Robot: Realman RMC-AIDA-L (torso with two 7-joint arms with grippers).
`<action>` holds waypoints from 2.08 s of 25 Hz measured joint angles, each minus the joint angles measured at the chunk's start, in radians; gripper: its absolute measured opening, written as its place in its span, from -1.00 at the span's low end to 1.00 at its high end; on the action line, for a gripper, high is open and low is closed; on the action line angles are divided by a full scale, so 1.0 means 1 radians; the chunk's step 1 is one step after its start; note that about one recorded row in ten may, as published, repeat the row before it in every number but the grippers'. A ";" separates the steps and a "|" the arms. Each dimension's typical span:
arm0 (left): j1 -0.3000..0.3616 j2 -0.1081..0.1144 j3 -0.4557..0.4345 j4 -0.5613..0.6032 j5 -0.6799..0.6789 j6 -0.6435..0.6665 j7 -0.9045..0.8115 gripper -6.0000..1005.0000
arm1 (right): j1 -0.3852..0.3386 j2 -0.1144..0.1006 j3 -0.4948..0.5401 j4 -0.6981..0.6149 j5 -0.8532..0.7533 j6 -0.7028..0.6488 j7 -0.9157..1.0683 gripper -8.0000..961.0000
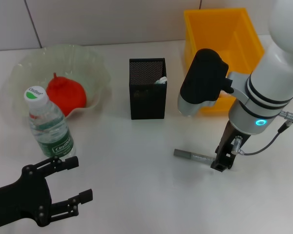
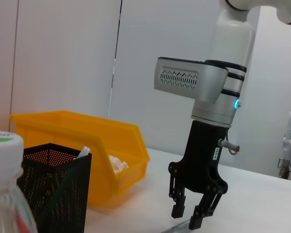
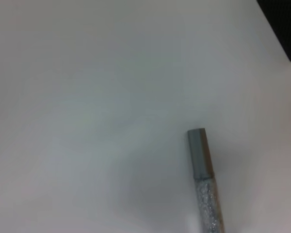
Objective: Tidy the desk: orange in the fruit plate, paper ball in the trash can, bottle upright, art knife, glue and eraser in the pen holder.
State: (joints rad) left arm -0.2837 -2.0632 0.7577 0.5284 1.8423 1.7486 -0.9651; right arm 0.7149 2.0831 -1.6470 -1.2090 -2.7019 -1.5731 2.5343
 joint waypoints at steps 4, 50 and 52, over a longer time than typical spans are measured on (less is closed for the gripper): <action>0.000 0.000 0.000 -0.001 0.000 0.000 0.001 0.60 | 0.010 0.000 0.000 0.019 0.000 0.005 0.000 -0.30; 0.001 0.000 0.000 -0.001 0.000 -0.002 0.002 0.60 | 0.026 0.000 -0.030 0.049 0.004 0.001 -0.023 -0.71; 0.002 0.000 0.000 0.002 0.000 -0.001 0.001 0.60 | 0.020 -0.001 0.013 0.018 0.023 -0.029 -0.033 -0.71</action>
State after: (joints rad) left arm -0.2822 -2.0632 0.7578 0.5299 1.8423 1.7477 -0.9641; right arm 0.7348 2.0823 -1.6336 -1.1913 -2.6785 -1.6017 2.5014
